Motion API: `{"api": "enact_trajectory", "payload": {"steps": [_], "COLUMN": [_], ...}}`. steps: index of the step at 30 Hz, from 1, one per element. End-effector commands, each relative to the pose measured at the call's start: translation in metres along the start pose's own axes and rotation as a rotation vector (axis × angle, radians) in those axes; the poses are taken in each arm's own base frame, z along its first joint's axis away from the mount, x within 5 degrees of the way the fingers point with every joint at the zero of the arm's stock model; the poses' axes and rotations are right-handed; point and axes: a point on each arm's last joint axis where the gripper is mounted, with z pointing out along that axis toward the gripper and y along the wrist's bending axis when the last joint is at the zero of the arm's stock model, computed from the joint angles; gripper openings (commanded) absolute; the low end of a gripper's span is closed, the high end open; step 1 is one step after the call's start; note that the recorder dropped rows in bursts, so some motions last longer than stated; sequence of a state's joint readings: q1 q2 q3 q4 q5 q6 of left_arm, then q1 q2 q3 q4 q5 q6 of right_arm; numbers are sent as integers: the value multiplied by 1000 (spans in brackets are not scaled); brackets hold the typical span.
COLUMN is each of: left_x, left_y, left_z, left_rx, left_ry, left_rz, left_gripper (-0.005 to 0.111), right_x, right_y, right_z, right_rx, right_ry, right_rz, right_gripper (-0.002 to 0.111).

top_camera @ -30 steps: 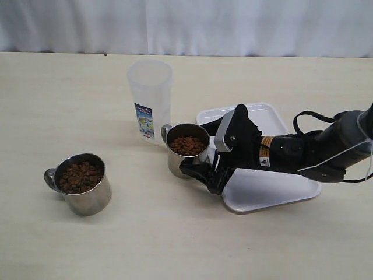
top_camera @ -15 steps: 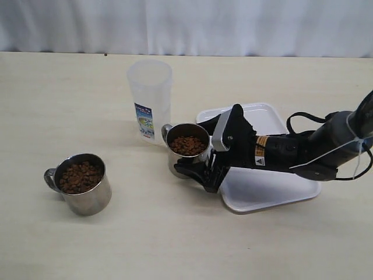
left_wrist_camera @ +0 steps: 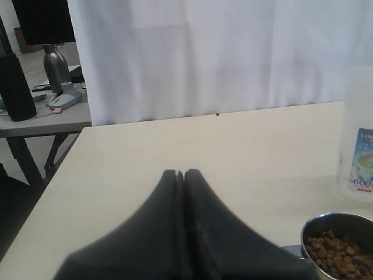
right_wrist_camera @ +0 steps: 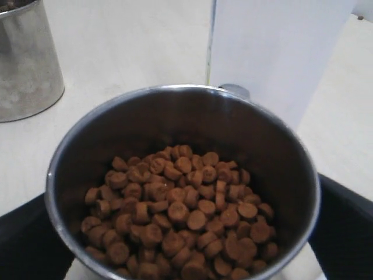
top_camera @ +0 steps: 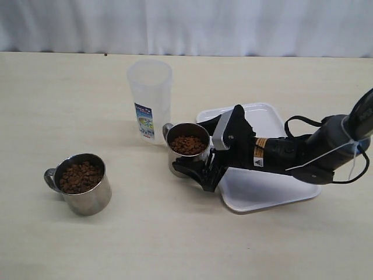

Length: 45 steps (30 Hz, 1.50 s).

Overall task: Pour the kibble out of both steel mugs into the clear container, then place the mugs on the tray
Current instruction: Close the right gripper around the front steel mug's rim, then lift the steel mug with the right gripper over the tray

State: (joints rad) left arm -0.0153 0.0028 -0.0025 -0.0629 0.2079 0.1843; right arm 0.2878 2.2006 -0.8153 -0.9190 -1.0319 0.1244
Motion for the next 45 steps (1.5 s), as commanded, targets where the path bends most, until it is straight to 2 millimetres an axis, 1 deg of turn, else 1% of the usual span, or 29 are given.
{"api": "enact_trajectory", "payload": {"steps": [1, 4, 6, 9, 11, 14, 18, 25, 30, 33, 37, 40, 45], "left_x": [0, 0, 0, 0, 0, 0, 0, 0, 0, 0, 0, 0, 0], "left_y": [0, 0, 0, 0, 0, 0, 0, 0, 0, 0, 0, 0, 0], "left_z": [0, 0, 0, 0, 0, 0, 0, 0, 0, 0, 0, 0, 0], "left_rx": [6, 6, 6, 6, 6, 6, 6, 6, 6, 6, 6, 6, 6], "left_ry": [-13, -13, -13, -13, -13, -13, -13, -13, -13, -13, -13, -13, -13], "left_rz": [-1, -1, -1, -1, -1, -1, -1, -1, -2, -2, -2, -2, -2], "left_gripper": [0, 0, 0, 0, 0, 0, 0, 0, 0, 0, 0, 0, 0], "right_x": [-1, 1, 1, 1, 2, -4, -19, -44, -60, -68, -74, -76, -84], "right_y": [-7, -4, -3, -3, -2, 0, 0, 3, 18, 26, 37, 44, 57], "right_z": [2, 2, 2, 2, 1, -5, -18, -52, -74, -85, -101, -113, -134], "right_rx": [21, -6, -19, -23, -33, -34, 37, 221, 245, 262, 287, 315, 353], "right_ry": [-8, 5, 6, 8, 15, 15, 20, 45, 14, -7, -21, 4, 8], "right_rz": [3, -26, -39, -44, -51, -59, -42, 36, 34, 62, 73, 87, 153], "right_gripper": [74, 64, 54, 26, 5, 5, 5, 5, 5, 5, 5, 5, 5]}}
